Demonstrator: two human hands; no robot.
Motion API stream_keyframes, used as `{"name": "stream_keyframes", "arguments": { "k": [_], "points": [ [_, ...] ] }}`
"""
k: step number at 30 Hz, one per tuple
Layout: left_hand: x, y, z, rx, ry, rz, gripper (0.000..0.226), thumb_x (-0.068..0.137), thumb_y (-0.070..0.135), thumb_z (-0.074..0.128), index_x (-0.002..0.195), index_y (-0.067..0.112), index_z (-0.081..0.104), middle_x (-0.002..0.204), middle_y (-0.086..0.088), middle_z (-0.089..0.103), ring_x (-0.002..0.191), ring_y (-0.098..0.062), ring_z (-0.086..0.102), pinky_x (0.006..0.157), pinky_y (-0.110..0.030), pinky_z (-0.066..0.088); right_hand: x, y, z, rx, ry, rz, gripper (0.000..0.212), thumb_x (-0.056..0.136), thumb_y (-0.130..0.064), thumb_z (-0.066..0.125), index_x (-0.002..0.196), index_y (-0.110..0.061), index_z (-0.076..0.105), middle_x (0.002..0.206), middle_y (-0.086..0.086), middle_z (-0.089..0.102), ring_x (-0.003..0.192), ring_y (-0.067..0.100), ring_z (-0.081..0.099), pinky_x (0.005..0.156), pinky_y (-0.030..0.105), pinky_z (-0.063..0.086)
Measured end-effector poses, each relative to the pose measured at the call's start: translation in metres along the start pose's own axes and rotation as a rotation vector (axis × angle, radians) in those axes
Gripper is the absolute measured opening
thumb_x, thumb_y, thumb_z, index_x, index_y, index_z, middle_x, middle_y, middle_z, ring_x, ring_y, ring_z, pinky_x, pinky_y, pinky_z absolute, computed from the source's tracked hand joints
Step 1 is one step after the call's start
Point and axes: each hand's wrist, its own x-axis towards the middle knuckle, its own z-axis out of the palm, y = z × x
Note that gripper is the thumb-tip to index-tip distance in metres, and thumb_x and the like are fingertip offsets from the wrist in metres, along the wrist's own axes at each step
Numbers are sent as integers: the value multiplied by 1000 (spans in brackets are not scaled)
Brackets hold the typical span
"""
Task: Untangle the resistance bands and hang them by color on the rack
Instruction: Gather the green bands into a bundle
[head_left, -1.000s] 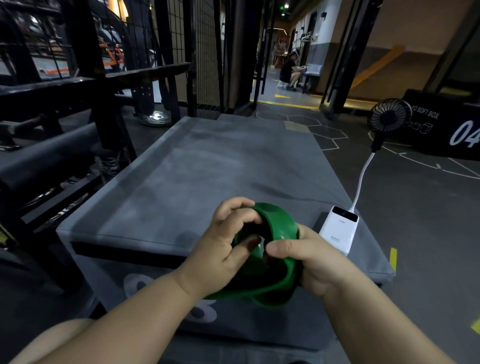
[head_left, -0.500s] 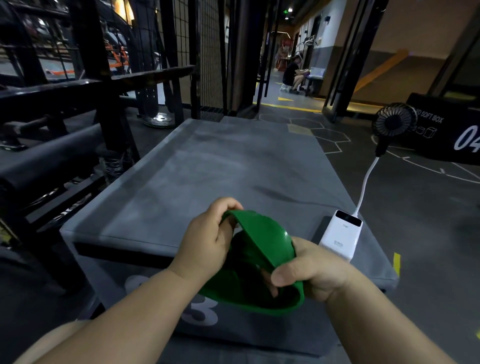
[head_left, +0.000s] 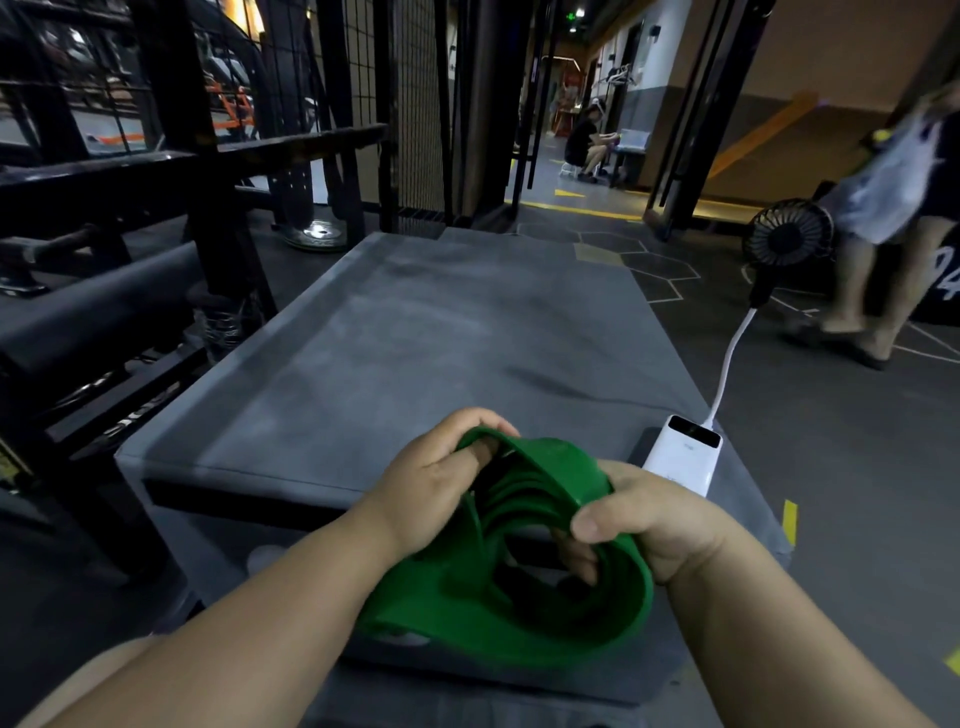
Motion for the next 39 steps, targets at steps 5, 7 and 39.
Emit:
{"name": "stream_keyframes", "arguments": {
  "k": [5, 7, 39],
  "points": [
    [3, -7, -5, 193, -50, -36, 22, 100, 22, 49, 113, 36, 58, 111, 17, 65, 104, 4, 60, 91, -22, 48, 3, 2, -4, 67, 214, -6, 22, 44, -17, 72, 61, -6, 65, 52, 12, 53, 49, 22, 56, 48, 25, 47],
    [3, -7, -5, 210, -94, -9, 37, 99, 10, 48, 117, 42, 53, 117, 18, 62, 108, 9, 56, 89, -16, 47, 2, 1, -5, 112, 223, -41, 24, 44, -15, 72, 65, -4, 67, 54, 13, 53, 50, 22, 57, 47, 25, 48],
    [5, -52, 0, 692, 241, 450, 42, 89, 58, 46, 124, 35, 48, 117, 14, 37, 110, -4, 37, 97, -16, 29, 17, -16, -6, 869, 559, -295, 20, 56, -15, 80, 63, -12, 62, 60, -1, 58, 45, 8, 53, 50, 19, 50]
  ]
}}
